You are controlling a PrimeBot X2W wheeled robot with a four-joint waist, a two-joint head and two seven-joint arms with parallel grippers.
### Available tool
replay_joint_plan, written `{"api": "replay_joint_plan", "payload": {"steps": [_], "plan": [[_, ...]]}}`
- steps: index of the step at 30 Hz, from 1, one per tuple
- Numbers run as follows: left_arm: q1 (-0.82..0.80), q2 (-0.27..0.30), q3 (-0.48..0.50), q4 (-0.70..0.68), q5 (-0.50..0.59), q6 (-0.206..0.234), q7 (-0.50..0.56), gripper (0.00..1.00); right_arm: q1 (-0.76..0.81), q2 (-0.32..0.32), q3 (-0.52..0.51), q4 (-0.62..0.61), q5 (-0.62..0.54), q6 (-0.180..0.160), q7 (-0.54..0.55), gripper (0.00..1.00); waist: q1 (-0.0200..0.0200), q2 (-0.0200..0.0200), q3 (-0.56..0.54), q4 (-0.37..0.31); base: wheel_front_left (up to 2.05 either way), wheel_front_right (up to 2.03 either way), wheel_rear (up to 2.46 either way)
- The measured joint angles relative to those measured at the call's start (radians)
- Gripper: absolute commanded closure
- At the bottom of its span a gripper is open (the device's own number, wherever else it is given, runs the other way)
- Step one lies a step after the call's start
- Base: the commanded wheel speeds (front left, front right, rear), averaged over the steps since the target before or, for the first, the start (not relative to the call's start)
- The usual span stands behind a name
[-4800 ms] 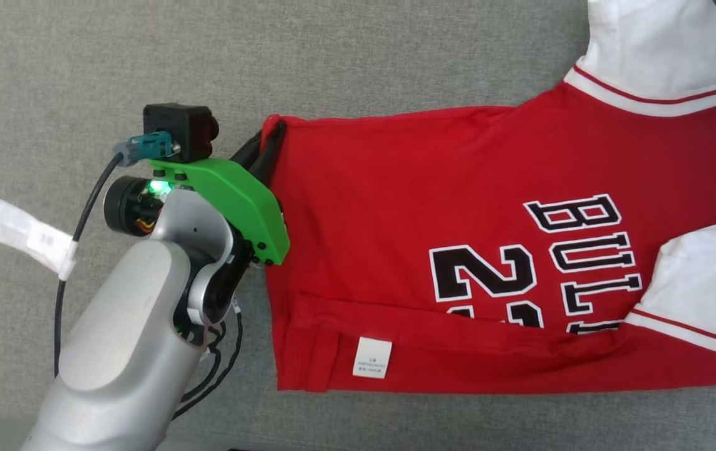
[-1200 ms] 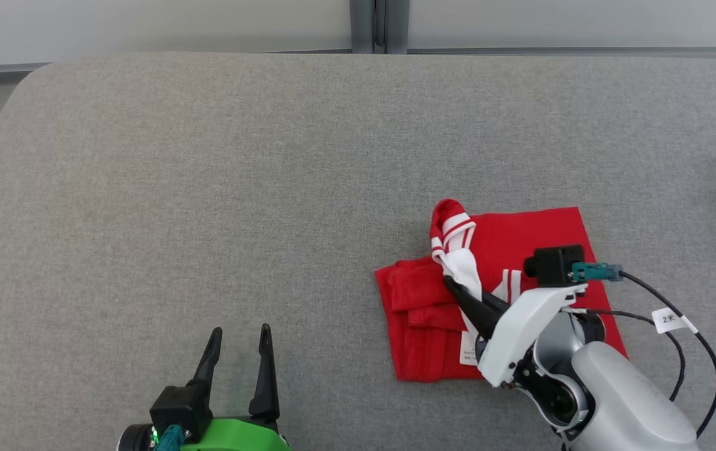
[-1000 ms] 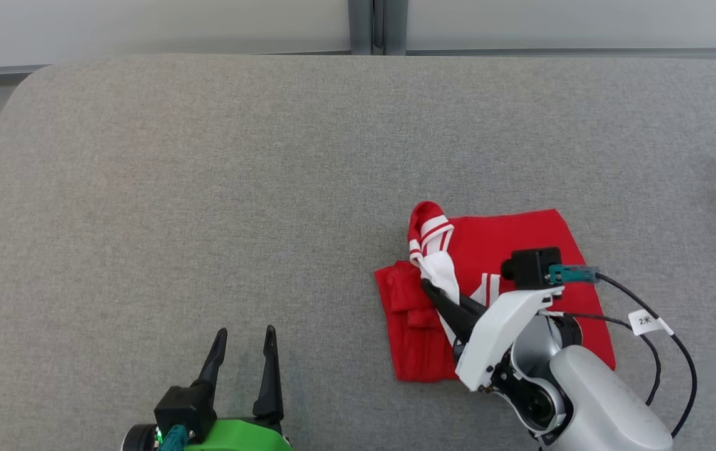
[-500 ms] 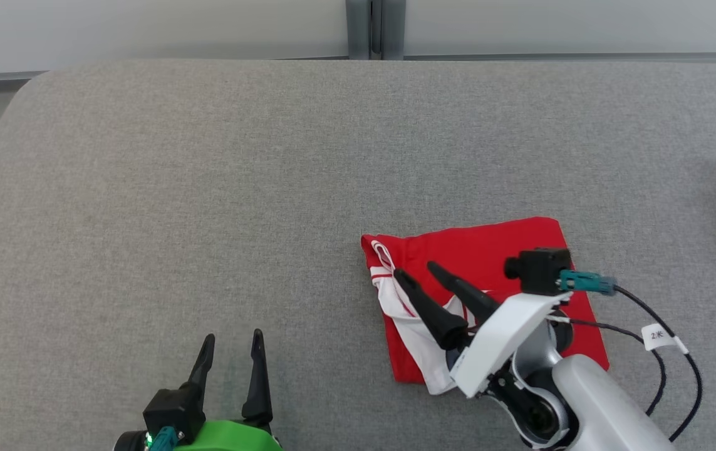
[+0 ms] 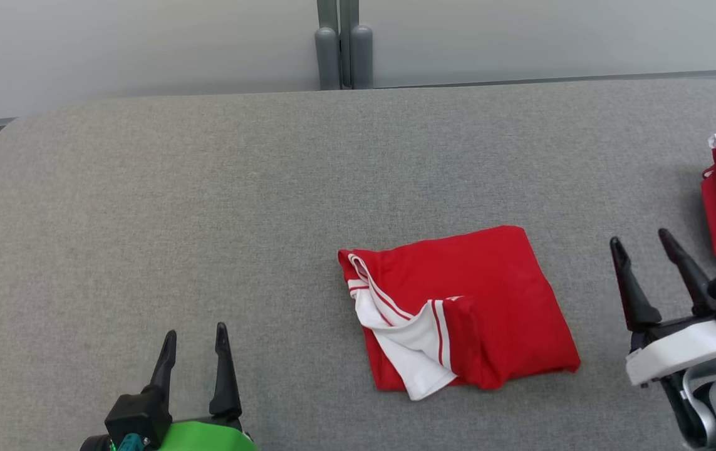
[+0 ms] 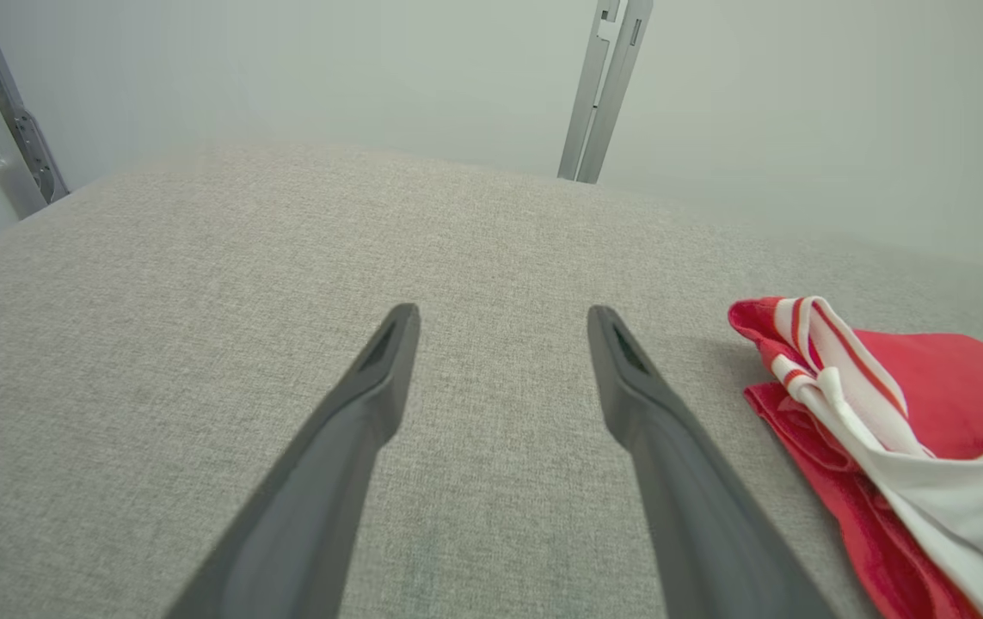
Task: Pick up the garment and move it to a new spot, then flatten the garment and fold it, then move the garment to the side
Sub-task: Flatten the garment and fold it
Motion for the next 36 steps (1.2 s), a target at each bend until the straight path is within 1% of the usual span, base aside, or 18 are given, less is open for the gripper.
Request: {"api": "replay_joint_plan", "payload": {"steps": [2, 4, 6, 9, 15, 18, 19, 20, 25, 30, 36], "plan": [[0.002, 0.000, 0.006, -0.017, 0.007, -0.003, 0.000, 0.00, 0.004, 0.014, -0.054, -0.036, -0.074, 0.000, -0.003, 0.00, 0.0000, 0.0000, -0.004, -0.006, 0.00, 0.00, 0.00], [0.004, 0.000, 0.014, -0.022, 0.010, -0.006, 0.000, 0.00, 0.031, 0.034, -0.083, -0.051, -0.116, 0.000, -0.003, 0.00, 0.0000, 0.0000, -0.005, -0.007, 0.00, 0.00, 0.00], [0.007, 0.000, 0.022, -0.024, 0.012, -0.011, 0.000, 0.00, 0.072, 0.057, -0.105, -0.058, -0.144, 0.000, -0.003, 0.00, 0.0000, 0.0000, -0.008, -0.008, 0.00, 0.00, 0.00], [0.008, 0.000, 0.029, -0.030, 0.012, -0.011, 0.000, 0.00, 0.099, 0.078, -0.125, -0.053, -0.154, 0.000, -0.003, 0.00, 0.0000, 0.0000, -0.010, -0.006, 0.00, 0.00, 0.00], [0.011, 0.000, 0.034, -0.038, 0.012, -0.011, 0.000, 0.00, 0.118, 0.096, -0.126, -0.044, -0.155, 0.000, -0.003, 0.00, 0.0000, 0.0000, -0.009, -0.005, 0.00, 0.00, 0.00], [0.011, 0.000, 0.033, -0.043, 0.012, -0.010, 0.000, 0.00, 0.110, 0.096, -0.088, -0.041, -0.158, 0.000, -0.003, 0.00, 0.0000, 0.0000, -0.004, -0.003, 0.00, 0.00, 0.00], [0.011, 0.000, 0.032, -0.045, 0.012, -0.010, 0.000, 0.00, 0.100, 0.096, -0.068, -0.036, -0.150, 0.000, -0.003, 0.57, 0.0000, 0.0000, -0.002, -0.002, 0.00, 0.00, 0.00], [0.011, 0.000, 0.030, -0.047, 0.012, -0.010, 0.000, 0.00, 0.086, 0.095, -0.046, -0.023, -0.144, 0.000, -0.003, 1.00, 0.0000, 0.0000, 0.002, -0.001, 0.00, 0.00, 0.00], [0.002, 0.000, 0.015, -0.052, 0.012, -0.007, 0.000, 0.00, 0.009, 0.086, 0.046, 0.069, -0.140, 0.000, -0.004, 1.00, 0.0000, 0.0000, 0.026, 0.009, 0.00, 0.00, 0.00], [-0.015, 0.000, 0.000, -0.054, 0.012, -0.001, 0.000, 0.00, -0.065, 0.097, 0.164, 0.175, -0.146, 0.000, -0.004, 1.00, 0.0000, -0.0001, 0.056, 0.030, 0.00, 0.00, 0.00], [-0.018, 0.000, -0.003, -0.051, 0.012, 0.004, 0.000, 0.00, -0.104, 0.116, 0.311, 0.224, -0.135, 0.000, -0.004, 1.00, 0.0001, 0.0000, 0.075, 0.056, 0.00, 0.00, 0.00]]}}
